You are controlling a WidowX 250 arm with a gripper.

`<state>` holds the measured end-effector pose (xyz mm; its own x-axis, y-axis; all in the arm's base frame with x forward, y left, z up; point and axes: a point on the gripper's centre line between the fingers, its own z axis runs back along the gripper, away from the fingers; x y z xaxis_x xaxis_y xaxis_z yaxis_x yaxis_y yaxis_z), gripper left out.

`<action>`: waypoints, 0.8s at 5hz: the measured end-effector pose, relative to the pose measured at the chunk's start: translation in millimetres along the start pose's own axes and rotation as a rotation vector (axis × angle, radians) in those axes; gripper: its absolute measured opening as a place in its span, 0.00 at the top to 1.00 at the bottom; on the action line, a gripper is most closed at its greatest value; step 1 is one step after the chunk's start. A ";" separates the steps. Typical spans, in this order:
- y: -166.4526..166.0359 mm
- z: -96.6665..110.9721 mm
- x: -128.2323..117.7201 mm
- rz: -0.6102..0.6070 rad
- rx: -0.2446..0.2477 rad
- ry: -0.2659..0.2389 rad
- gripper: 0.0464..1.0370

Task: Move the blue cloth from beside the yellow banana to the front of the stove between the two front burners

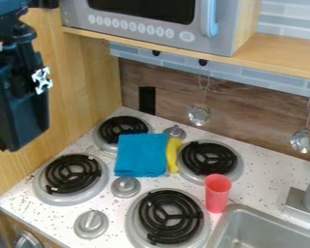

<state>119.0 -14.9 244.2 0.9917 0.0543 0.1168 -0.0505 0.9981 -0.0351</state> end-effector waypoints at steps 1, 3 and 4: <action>0.3 -2.8 0.4 0.000 0.000 -0.002 0.04; 48.3 -84.5 89.2 0.091 0.096 -0.055 0.04; 75.9 -126.1 131.5 0.132 0.098 -0.146 0.04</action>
<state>260.5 64.3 131.7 0.9485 0.1810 0.2599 -0.1969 0.9798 0.0363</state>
